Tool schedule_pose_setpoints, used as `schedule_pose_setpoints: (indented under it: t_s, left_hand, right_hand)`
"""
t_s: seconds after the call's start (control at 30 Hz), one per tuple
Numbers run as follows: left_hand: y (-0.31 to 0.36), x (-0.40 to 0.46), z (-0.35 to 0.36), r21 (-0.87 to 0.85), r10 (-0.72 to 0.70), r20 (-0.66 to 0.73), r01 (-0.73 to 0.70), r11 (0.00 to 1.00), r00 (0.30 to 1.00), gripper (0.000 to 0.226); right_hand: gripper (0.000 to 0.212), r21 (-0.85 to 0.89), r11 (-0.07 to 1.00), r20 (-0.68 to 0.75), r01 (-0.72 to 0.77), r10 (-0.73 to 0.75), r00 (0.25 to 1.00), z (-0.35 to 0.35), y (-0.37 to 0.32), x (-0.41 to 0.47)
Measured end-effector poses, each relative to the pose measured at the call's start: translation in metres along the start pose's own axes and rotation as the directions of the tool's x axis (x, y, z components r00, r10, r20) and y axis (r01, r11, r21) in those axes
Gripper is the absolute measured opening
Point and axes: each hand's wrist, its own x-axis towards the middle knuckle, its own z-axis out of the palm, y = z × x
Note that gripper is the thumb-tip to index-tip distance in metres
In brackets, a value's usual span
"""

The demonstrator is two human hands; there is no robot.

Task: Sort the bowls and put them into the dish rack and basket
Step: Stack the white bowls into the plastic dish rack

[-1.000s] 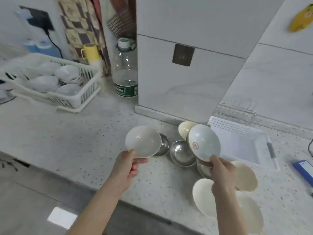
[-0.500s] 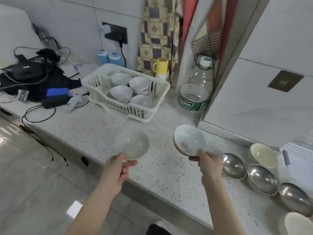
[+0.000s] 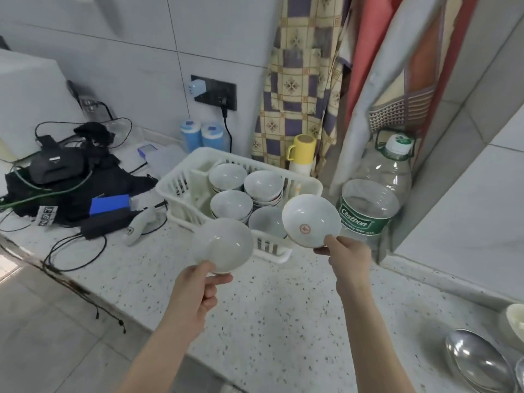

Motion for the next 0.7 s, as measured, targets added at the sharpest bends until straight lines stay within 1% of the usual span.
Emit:
schedule_pose_setpoints:
  t_s: [0.07, 0.17, 0.27, 0.33, 0.5, 0.6, 0.7]
  left_hand:
    - [0.02, 0.028, 0.004, 0.04, 0.018, 0.012, -0.019, 0.999, 1.0, 0.021]
    - [0.04, 0.065, 0.013, 0.092, 0.051, 0.019, -0.052, 0.994, 0.999, 0.026]
    - [0.05, 0.09, 0.019, 0.11, 0.049, 0.025, -0.052, 0.993, 0.998, 0.028]
    - [0.054, 0.099, 0.021, 0.105, 0.032, 0.036, -0.036, 0.994, 0.999, 0.029]
    - [0.061, 0.112, 0.022, 0.107, -0.01, 0.047, 0.005, 0.994, 0.999, 0.03]
    - [0.065, 0.118, 0.022, 0.105, -0.025, 0.05, 0.019, 0.994, 0.998, 0.031]
    - [0.068, 0.122, 0.022, 0.106, -0.036, 0.059, 0.03, 0.994, 0.998, 0.033]
  right_hand:
    - [0.017, -0.054, 0.998, 0.003, 0.02, -0.02, 1.0, 0.021, -0.006, 0.017]
    - [0.013, -0.183, 0.982, -0.011, 0.051, -0.053, 0.999, 0.047, -0.008, 0.038]
    - [0.01, -0.264, 0.964, 0.005, 0.015, -0.015, 1.0, 0.063, -0.005, 0.05]
    - [0.012, -0.282, 0.959, 0.021, -0.011, 0.018, 1.0, 0.07, -0.003, 0.054]
    - [0.026, -0.349, 0.937, 0.024, -0.023, 0.033, 0.999, 0.083, -0.002, 0.061]
    - [0.024, -0.42, 0.907, 0.027, -0.016, 0.03, 0.999, 0.091, 0.0, 0.064]
    - [0.02, -0.519, 0.855, 0.025, -0.016, 0.034, 0.999, 0.099, 0.0, 0.064]
